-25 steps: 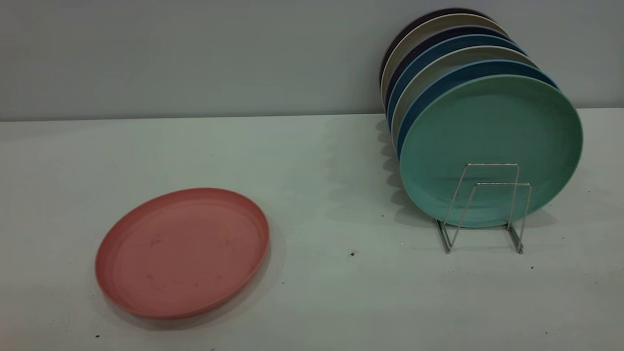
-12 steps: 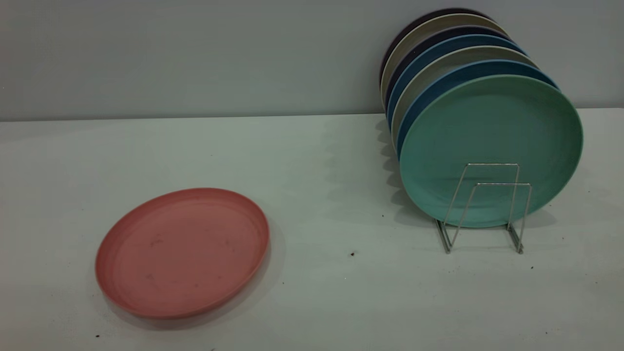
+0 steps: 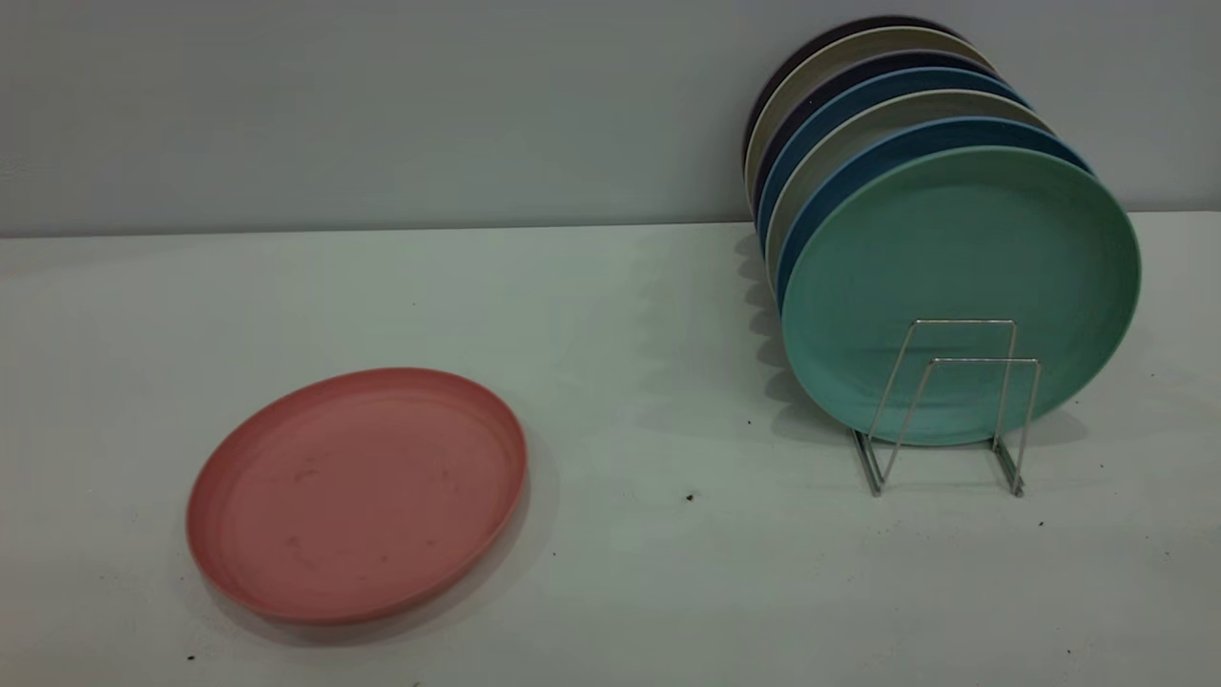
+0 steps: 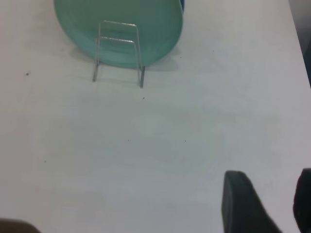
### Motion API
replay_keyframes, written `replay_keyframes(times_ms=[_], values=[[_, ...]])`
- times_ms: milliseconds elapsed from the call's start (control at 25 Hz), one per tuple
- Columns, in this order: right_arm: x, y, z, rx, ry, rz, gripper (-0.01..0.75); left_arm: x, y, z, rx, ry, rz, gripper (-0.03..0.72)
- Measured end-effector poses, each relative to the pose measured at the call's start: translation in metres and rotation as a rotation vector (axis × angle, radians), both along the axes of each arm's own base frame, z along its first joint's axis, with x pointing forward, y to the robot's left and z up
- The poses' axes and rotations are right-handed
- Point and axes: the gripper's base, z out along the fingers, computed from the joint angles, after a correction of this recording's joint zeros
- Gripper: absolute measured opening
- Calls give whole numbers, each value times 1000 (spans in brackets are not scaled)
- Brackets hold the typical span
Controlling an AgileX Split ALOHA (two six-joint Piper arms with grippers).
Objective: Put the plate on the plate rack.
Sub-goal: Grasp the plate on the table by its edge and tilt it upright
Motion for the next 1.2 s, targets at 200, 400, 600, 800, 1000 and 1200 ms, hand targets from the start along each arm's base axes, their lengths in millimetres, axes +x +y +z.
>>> replay_keyframes(times_ms=[200, 400, 600, 800, 1000, 1200], values=[[0, 0, 0, 0, 0, -1, 280, 0, 0, 0, 0, 0, 0, 360], [0, 0, 0, 0, 0, -1, 280, 0, 0, 0, 0, 0, 0, 360], [0, 0, 0, 0, 0, -1, 280, 0, 0, 0, 0, 0, 0, 360], [0, 0, 0, 0, 0, -1, 280, 0, 0, 0, 0, 0, -2, 360], [0, 0, 0, 0, -1, -1, 280, 0, 1, 0, 2, 0, -52, 360], [0, 0, 0, 5, -1, 2, 280, 0, 2, 0, 3, 0, -67, 360]])
